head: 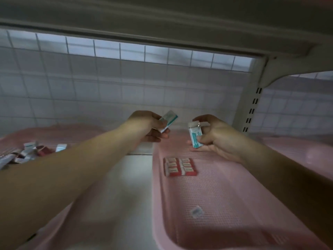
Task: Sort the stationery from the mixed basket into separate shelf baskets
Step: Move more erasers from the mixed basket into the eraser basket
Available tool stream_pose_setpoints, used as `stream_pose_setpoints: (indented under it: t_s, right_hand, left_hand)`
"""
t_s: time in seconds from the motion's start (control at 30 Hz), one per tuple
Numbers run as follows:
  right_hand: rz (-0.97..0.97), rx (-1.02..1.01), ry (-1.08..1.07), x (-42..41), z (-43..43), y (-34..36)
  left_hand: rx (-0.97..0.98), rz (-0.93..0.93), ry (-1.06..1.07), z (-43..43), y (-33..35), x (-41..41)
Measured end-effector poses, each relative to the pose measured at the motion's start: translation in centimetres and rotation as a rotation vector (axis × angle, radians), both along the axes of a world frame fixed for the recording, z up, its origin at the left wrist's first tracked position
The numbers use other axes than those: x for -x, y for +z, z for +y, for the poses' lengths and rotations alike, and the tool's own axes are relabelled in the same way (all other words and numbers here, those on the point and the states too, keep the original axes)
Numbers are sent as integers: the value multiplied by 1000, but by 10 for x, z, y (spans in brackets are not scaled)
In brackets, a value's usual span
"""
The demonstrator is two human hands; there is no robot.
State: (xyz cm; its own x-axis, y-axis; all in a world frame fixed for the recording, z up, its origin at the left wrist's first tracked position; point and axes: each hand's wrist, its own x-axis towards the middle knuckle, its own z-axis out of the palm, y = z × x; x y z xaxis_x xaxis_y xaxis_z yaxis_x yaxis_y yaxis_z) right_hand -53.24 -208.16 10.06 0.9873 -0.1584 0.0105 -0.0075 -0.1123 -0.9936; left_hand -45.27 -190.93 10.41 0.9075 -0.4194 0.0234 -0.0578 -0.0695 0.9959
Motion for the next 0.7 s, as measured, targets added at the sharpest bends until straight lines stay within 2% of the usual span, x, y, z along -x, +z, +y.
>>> stream_pose_setpoints:
  t_s: [0.13,0.33,0.53,0.7]
  right_hand:
    - [25,106,2,3,-29,-8]
    - [38,143,-77,4,-64,-20]
    - [117,422,-220,-13,-83,-28]
    - [281,416,-175,-41,-83,-42]
  left_hand:
    - [-14,33,81,-25,-11,2]
    - [-25,40,170,-52,-29,4]
    - [-149,-118,210,-66,-44,3]
    - [-168,-156,219,-66,-49,3]
